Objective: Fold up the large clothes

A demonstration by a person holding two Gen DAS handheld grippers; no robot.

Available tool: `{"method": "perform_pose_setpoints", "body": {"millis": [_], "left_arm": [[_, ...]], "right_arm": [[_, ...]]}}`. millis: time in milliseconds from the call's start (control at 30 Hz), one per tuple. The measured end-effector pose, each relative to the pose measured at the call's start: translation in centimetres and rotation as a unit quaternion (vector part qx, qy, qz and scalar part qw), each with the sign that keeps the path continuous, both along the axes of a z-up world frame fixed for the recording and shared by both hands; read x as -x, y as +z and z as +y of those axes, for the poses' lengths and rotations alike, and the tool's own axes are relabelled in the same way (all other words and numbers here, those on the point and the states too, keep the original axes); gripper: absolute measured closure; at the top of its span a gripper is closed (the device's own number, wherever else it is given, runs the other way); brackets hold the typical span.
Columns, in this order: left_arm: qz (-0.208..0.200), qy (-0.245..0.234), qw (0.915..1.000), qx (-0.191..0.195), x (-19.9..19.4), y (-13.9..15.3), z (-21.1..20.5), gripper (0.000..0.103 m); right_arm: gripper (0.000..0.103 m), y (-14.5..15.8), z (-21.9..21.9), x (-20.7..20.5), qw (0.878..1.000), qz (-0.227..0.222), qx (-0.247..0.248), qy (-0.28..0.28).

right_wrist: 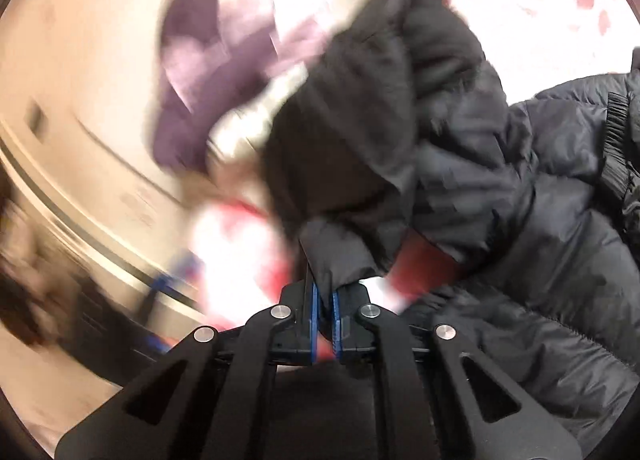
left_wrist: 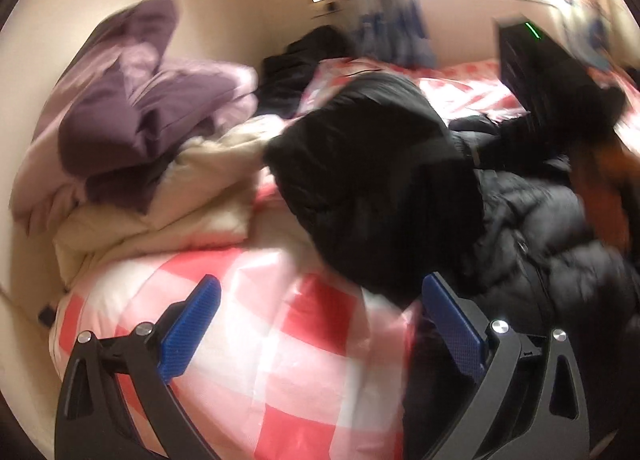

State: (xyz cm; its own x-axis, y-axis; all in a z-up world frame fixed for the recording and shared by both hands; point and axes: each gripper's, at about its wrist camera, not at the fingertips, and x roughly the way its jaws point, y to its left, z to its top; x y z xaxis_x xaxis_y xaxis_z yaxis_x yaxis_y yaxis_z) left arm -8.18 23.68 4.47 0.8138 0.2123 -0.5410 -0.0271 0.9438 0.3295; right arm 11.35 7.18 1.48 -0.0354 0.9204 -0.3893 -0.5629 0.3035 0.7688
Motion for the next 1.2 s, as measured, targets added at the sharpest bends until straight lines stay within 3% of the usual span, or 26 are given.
{"method": "perform_pose_setpoints", "body": {"millis": [133, 233, 267, 333, 467, 567, 633, 667, 733, 767, 800, 833, 867, 967, 1033, 1067, 1133, 1200], "left_arm": [[-0.066, -0.065, 0.9938, -0.061, 1.2, 0.8, -4.0, 0.006], [-0.105, -0.111, 0.9751, -0.160, 1.1, -0.5, -8.9, 0.006], [-0.109, -0.135, 0.9629, -0.207, 0.8, -1.8, -10.7, 0.006], [-0.118, -0.128, 0.9453, -0.276, -0.1, -3.6, -12.4, 0.006], [-0.157, -0.096, 0.8973, -0.401, -2.3, -7.4, -13.5, 0.006], [-0.185, -0.030, 0.8748, -0.447, -4.2, -8.0, -12.7, 0.006], [-0.181, -0.020, 0.8750, -0.449, -5.1, -7.6, -12.2, 0.008], [-0.171, -0.030, 0.8868, -0.428, -5.3, -7.0, -11.9, 0.013], [-0.128, -0.078, 0.9285, -0.340, -5.4, -4.8, -11.3, 0.057], [-0.126, -0.077, 0.9358, -0.320, -5.6, -4.1, -10.9, 0.065], [-0.126, -0.075, 0.9413, -0.304, -5.6, -3.2, -10.8, 0.083], [-0.124, -0.074, 0.9466, -0.288, -5.6, -2.5, -10.7, 0.088], [-0.113, -0.080, 0.9613, -0.238, -5.8, -1.0, -10.3, 0.090], [-0.090, -0.091, 0.9831, -0.131, -6.4, 2.5, -9.4, 0.091], [-0.077, -0.098, 0.9896, -0.072, -7.3, 4.3, -9.0, 0.092], [-0.057, -0.108, 0.9924, -0.011, -8.1, 5.9, -9.0, 0.092], [-0.038, -0.122, 0.9887, 0.079, -9.9, 7.6, -9.1, 0.092], [-0.011, -0.132, 0.9765, 0.170, -12.0, 10.0, -9.8, 0.092]], "right_arm": [[0.097, 2.2, -3.4, -2.4, 0.997, 0.049, -0.063, -0.011], [0.097, 3.0, -5.0, -3.2, 0.994, 0.075, -0.083, -0.011], [0.097, 3.0, -5.0, -3.2, 0.993, 0.082, -0.090, -0.007], [0.097, 3.6, -5.1, -3.0, 0.991, 0.086, -0.100, -0.001], [0.097, 4.9, -4.1, -2.1, 0.989, 0.090, -0.115, 0.017], [0.097, 5.8, -3.2, -1.6, 0.989, 0.085, -0.117, 0.025], [0.096, 6.0, -3.0, -1.3, 0.990, 0.083, -0.113, 0.029], [0.094, 6.1, -3.0, -1.1, 0.990, 0.082, -0.110, 0.031], [0.090, 6.3, -3.1, -0.8, 0.991, 0.083, -0.098, 0.028], [0.078, 6.2, -3.8, -0.7, 0.992, 0.083, -0.092, 0.020], [0.057, 6.2, -4.7, -0.5, 0.992, 0.085, -0.094, 0.013], [0.045, 6.1, -6.3, -0.2, 0.992, 0.090, -0.092, -0.003], [0.033, 6.0, -7.8, 0.3, 0.992, 0.089, -0.087, -0.024], [0.021, 6.2, -13.8, 2.8, 0.994, 0.038, -0.063, -0.085], [0.015, 6.2, -17.6, 4.9, 0.988, -0.025, 0.010, -0.151], [0.015, 5.7, -19.9, 6.1, 0.980, -0.053, 0.054, -0.186], [0.015, 3.9, -23.4, 7.6, 0.970, -0.042, 0.081, -0.225], [0.015, 1.9, -26.2, 8.5, 0.964, -0.012, 0.082, -0.253]]}}
